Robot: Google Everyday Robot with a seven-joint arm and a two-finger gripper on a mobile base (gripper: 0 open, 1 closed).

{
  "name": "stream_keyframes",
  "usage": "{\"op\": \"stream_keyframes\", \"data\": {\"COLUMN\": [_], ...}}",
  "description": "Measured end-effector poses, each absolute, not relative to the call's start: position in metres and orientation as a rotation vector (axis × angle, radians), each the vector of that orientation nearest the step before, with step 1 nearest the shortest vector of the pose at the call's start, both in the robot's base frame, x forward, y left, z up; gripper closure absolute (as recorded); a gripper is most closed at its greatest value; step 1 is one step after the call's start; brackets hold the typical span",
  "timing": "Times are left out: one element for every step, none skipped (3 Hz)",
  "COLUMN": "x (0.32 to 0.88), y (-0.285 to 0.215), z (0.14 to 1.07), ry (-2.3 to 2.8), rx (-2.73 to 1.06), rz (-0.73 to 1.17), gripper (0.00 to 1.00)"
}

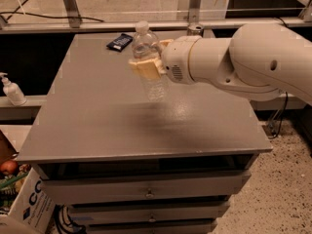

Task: Move water bottle near redbull can

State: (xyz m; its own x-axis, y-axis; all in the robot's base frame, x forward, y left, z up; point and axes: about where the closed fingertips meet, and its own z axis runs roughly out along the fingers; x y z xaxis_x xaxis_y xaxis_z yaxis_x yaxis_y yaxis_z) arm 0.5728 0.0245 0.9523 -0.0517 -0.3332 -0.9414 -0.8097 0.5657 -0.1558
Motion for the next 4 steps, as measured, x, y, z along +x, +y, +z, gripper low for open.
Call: {"op": "stream_keyframes", "data": {"x": [0.58, 0.594, 0.614, 0.637], "y": [-0.015, -0.055, -0.087, -0.112], "z": [0.951, 0.955, 0.962, 0.969], "ry": [1.657, 1.652, 1.617, 1.573], "rx": [-0.929, -0.847, -0.739, -0.623], "rz": [0.447, 0.397, 0.383, 0.396], "gripper": [1.0, 1.0, 1.0, 1.0]}}
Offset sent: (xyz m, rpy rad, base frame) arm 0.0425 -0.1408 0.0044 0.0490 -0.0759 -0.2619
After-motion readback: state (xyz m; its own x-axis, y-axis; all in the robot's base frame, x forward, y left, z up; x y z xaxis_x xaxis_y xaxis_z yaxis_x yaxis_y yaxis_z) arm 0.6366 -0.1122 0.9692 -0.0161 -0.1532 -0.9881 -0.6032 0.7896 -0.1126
